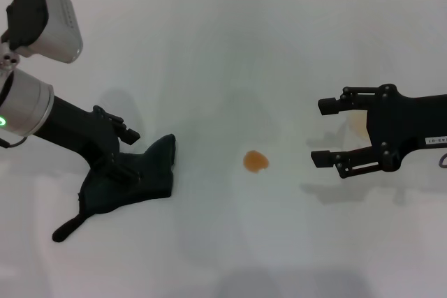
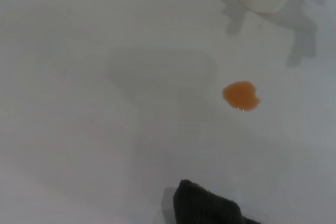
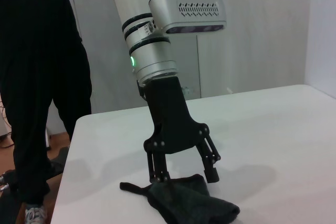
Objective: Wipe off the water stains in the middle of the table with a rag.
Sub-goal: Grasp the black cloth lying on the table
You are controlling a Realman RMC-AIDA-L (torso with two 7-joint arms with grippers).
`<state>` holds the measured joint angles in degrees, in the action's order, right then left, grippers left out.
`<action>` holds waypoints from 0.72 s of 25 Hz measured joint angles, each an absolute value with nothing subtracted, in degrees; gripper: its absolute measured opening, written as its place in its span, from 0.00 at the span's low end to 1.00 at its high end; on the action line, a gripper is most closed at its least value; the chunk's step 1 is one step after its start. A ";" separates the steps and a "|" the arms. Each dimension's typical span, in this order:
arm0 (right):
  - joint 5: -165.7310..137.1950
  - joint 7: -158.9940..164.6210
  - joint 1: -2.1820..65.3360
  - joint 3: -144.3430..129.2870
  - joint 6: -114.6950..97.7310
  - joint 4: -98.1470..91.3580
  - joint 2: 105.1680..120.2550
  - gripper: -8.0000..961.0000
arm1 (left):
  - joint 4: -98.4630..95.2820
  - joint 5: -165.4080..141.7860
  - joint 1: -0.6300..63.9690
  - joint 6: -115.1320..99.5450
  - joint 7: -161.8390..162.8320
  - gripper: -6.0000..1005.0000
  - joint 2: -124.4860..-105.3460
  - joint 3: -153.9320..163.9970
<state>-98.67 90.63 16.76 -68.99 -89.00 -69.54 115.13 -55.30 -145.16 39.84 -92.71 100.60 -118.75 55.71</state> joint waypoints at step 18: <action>-97.85 90.75 16.86 -70.44 -87.66 -68.45 115.14 0.89 | -51.70 -145.12 38.47 -91.05 100.88 0.79 -118.87 55.29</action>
